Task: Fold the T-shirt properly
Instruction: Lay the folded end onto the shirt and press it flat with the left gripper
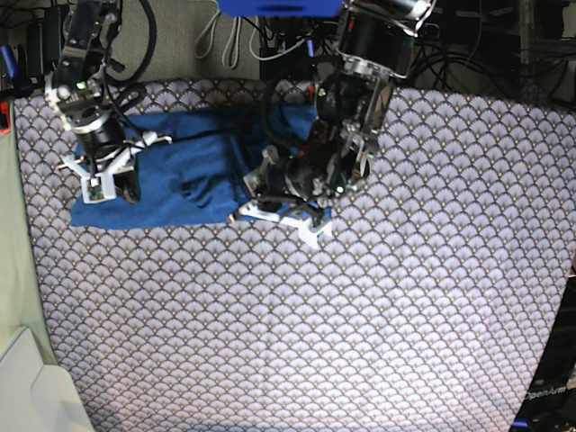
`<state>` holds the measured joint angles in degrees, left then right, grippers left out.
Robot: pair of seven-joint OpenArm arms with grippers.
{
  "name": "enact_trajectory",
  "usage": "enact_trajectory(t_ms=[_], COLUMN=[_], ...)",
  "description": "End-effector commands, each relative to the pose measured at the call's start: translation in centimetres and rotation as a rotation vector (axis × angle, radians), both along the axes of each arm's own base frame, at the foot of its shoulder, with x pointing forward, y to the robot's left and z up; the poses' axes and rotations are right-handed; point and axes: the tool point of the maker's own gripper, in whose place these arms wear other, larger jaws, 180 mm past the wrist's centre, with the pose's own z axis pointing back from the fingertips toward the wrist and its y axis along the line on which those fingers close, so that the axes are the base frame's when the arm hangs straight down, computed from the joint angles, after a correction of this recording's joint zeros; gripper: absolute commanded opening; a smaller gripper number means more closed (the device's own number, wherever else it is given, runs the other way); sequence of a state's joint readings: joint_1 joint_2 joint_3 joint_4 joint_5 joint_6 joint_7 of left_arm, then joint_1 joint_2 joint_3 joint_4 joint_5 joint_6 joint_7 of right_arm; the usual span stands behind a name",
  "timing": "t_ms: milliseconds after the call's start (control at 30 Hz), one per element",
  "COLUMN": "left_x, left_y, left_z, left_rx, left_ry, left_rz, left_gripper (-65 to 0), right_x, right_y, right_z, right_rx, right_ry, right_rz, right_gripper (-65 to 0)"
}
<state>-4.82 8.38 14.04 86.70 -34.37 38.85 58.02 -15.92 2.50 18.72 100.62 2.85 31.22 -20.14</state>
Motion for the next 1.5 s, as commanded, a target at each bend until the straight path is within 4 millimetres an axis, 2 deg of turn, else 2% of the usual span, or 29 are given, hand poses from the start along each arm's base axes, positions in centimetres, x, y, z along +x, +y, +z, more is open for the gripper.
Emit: enact_trajectory(t_ms=[0, 33, 167, 200, 300, 400, 467, 567, 667, 967, 1033, 1133, 1467], left_x=[0.6, 0.5, -0.5, -0.7, 0.2, 0.8, 1.2, 2.1, 1.7, -0.3, -0.5, -0.4, -0.3], left_y=[-1.0, -1.1, -3.0, -3.2, -3.9, -4.5, -4.8, -4.6, -5.0, -8.0, -8.3, -8.3, -8.3], left_z=[1.6, 1.6, 1.6, 1.6, 2.7, 3.2, 2.9, 1.1, -0.4, -0.4, -0.4, -0.3, -0.3], left_rx=[-0.051, -0.053, -0.034, -0.030, -0.029, -0.018, 0.006, 0.077, 0.141, 0.186, 0.191, 0.194, 0.201], left_ry=[-0.012, -0.011, -0.024, -0.025, -0.061, -0.086, -0.091, -0.104, -0.129, -0.216, -0.224, -0.228, -0.235], left_rz=[0.002, -0.002, -0.076, -0.088, -0.113, -0.142, -0.157, -0.147, -0.169, -0.288, -0.305, -0.306, -0.311], left_gripper=[-62.1, -59.8, -41.6, -41.2, -43.7, -50.5, -52.7, -53.2, -53.1, -53.5, -56.4, -60.9, -61.0], right_x=[0.6, 0.6, 0.6, 0.6, 0.6, 0.6, 0.6, 0.6, 0.6, 0.4, 0.4, 0.4, 0.4], right_y=[0.0, 0.0, 0.0, 0.0, 0.0, 0.1, 0.1, 0.1, 0.0, -1.1, -1.1, -1.1, -1.1], right_z=[1.4, 1.4, 1.4, 1.4, 1.4, 1.4, 1.4, 1.4, 1.4, 1.5, 1.5, 1.5, 1.6], right_rx=[0.005, 0.005, 0.005, 0.005, 0.005, 0.005, 0.007, 0.005, 0.004, -0.004, -0.004, -0.004, -0.005], right_ry=[-0.055, -0.055, -0.055, -0.055, -0.055, -0.055, -0.054, -0.054, -0.053, -0.055, -0.055, -0.055, -0.057], right_rz=[0.006, 0.006, 0.006, 0.006, 0.006, 0.007, 0.007, 0.007, 0.006, -0.022, -0.022, -0.022, -0.022], right_gripper=[-65.0, -65.0, -65.0, -65.0, -65.0, -65.0, -65.0, -65.0, -65.0, -65.0, -65.0, -65.0, -65.0])
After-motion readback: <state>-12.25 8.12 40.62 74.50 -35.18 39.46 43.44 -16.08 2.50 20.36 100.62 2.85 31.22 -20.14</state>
